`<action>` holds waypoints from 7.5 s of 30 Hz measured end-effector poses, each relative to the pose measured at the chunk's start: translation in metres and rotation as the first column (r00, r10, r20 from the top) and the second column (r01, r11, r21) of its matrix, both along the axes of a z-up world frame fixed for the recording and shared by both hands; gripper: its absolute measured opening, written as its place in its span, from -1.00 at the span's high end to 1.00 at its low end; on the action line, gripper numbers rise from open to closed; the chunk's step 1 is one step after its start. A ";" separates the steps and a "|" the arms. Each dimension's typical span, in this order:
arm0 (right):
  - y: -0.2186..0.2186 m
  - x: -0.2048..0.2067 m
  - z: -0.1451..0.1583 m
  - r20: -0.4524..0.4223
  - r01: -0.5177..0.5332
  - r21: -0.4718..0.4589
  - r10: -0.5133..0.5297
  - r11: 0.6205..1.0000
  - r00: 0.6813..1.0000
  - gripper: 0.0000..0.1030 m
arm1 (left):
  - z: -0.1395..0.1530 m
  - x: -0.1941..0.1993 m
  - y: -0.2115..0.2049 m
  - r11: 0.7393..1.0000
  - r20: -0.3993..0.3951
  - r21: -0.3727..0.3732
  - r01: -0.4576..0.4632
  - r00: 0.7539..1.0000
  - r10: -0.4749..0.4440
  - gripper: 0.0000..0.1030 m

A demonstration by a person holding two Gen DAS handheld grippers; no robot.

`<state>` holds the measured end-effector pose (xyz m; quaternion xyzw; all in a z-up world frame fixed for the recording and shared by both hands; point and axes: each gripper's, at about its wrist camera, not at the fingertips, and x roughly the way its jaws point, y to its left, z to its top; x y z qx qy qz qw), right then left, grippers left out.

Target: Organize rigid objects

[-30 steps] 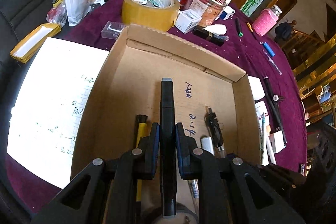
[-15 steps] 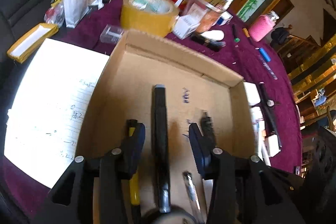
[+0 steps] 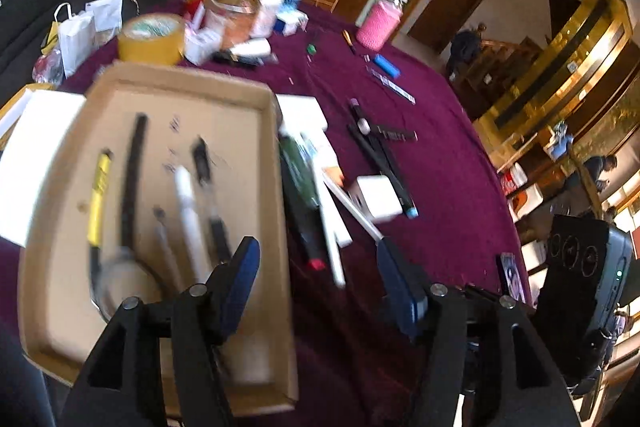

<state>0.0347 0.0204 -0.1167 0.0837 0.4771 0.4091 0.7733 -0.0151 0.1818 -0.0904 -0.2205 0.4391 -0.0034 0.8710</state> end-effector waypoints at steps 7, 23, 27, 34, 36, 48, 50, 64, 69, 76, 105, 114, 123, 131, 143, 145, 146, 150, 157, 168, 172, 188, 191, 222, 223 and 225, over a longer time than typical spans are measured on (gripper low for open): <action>-0.049 -0.010 -0.016 -0.016 0.030 0.000 -0.030 1.000 0.999 0.11 | -0.012 -0.008 -0.039 1.000 -0.052 0.006 0.000 0.999 0.001 -0.17; -0.037 0.047 -0.022 0.053 0.009 -0.141 -0.002 0.990 0.999 0.37 | -0.020 0.013 -0.038 1.000 -0.091 0.012 0.015 0.996 -0.014 -0.17; -0.027 0.065 -0.032 0.033 -0.011 -0.182 0.018 0.983 0.999 0.37 | -0.024 0.026 -0.031 1.000 -0.105 -0.001 0.016 0.994 -0.016 -0.17; -0.008 0.086 -0.055 0.004 -0.036 -0.231 0.038 0.972 0.999 0.60 | -0.031 0.043 -0.024 1.000 -0.130 -0.003 0.019 0.991 -0.019 -0.17; -0.005 0.085 -0.058 -0.003 -0.046 -0.227 0.047 0.973 0.999 0.68 | -0.032 0.049 -0.026 1.000 -0.134 0.002 0.030 0.991 -0.029 -0.16; -0.014 0.064 -0.059 0.036 -0.042 -0.219 0.051 0.975 0.998 0.77 | -0.061 0.103 -0.030 0.998 -0.248 0.030 0.057 0.968 -0.048 0.54; -0.014 0.063 -0.059 0.041 -0.038 -0.219 0.048 0.975 0.998 0.77 | -0.065 0.106 -0.027 0.998 -0.257 0.032 0.046 0.966 -0.036 0.59; 0.002 0.058 -0.056 0.083 -0.034 -0.288 0.060 0.957 0.995 0.75 | -0.064 0.099 -0.020 1.000 -0.228 0.002 0.021 0.973 -0.020 0.86; 0.003 0.048 -0.053 0.082 -0.027 -0.327 0.057 0.945 0.995 0.79 | -0.054 0.079 -0.014 0.999 -0.200 -0.034 0.018 0.980 -0.025 0.86; 0.000 0.018 -0.050 0.082 0.001 -0.406 0.035 0.914 0.996 0.80 | -0.039 0.043 -0.010 0.996 -0.161 -0.084 0.023 0.986 -0.036 0.86; 0.063 -0.040 0.019 0.066 -0.011 -0.140 0.020 0.990 0.998 0.82 | -0.004 -0.077 0.114 0.976 -0.089 -0.077 -0.202 0.977 0.195 0.86; 0.104 -0.016 0.006 0.021 -0.003 -0.171 0.007 0.985 1.000 0.82 | -0.021 -0.065 0.149 0.975 -0.149 -0.038 -0.218 0.966 0.210 0.86; 0.136 0.010 -0.008 -0.003 0.017 -0.215 -0.018 0.976 1.000 0.82 | -0.044 -0.042 0.170 0.978 -0.210 0.008 -0.208 0.956 0.205 0.86; 0.158 0.032 -0.020 -0.026 0.035 -0.249 -0.043 0.968 0.999 0.82 | -0.058 -0.036 0.175 0.979 -0.237 0.022 -0.203 0.950 0.202 0.86; 0.177 0.055 -0.036 -0.059 0.057 -0.287 -0.077 0.956 0.995 0.81 | -0.058 -0.031 0.173 0.984 -0.222 0.062 -0.168 0.959 0.178 0.86; 0.180 0.056 -0.040 -0.061 0.051 -0.307 -0.073 0.950 0.995 0.81 | -0.058 -0.032 0.173 0.984 -0.218 0.058 -0.167 0.960 0.176 0.86; 0.180 0.057 -0.040 -0.057 0.056 -0.313 -0.078 0.948 0.995 0.81 | -0.058 -0.032 0.172 0.985 -0.216 0.059 -0.165 0.961 0.174 0.86; 0.181 0.055 -0.039 -0.045 0.062 -0.319 -0.081 0.946 0.996 0.80 | -0.057 -0.033 0.171 0.982 -0.211 0.072 -0.173 0.960 0.184 0.86; 0.170 0.056 -0.035 -0.100 0.039 -0.246 -0.066 0.968 0.993 0.80 | -0.056 -0.038 0.171 0.985 -0.187 0.047 -0.169 0.967 0.175 0.69; 0.108 0.025 0.002 -0.040 0.022 -0.058 -0.024 0.998 0.999 0.26 | -0.026 -0.054 0.129 0.987 -0.090 0.037 -0.156 0.983 0.159 0.15; 0.064 0.010 0.012 0.011 0.037 -0.002 -0.037 0.999 0.999 0.19 | -0.015 -0.049 0.089 0.995 -0.045 0.020 -0.094 0.994 0.095 0.02; -0.071 0.009 -0.007 -0.039 0.143 0.071 -0.141 0.987 0.989 0.00 | -0.005 -0.014 -0.040 0.998 -0.055 0.045 0.036 0.998 -0.034 -0.30; -0.082 0.017 -0.008 -0.042 0.147 0.082 -0.144 0.986 0.989 -0.01 | -0.007 -0.005 -0.052 0.997 -0.070 0.056 0.047 0.997 -0.043 -0.32; -0.037 0.221 -0.035 -0.231 0.274 -0.160 -0.306 0.948 0.924 0.00 | -0.015 0.051 -0.038 0.998 -0.058 0.009 0.059 0.997 -0.058 -0.33; -0.035 0.227 -0.036 -0.247 0.295 -0.168 -0.330 0.941 0.911 0.00 | -0.015 0.051 -0.038 0.998 -0.058 0.006 0.061 0.996 -0.061 -0.33; -0.033 0.236 -0.038 -0.268 0.334 -0.179 -0.372 0.926 0.889 0.00 | -0.017 0.051 -0.038 0.997 -0.056 0.006 0.074 0.996 -0.073 -0.33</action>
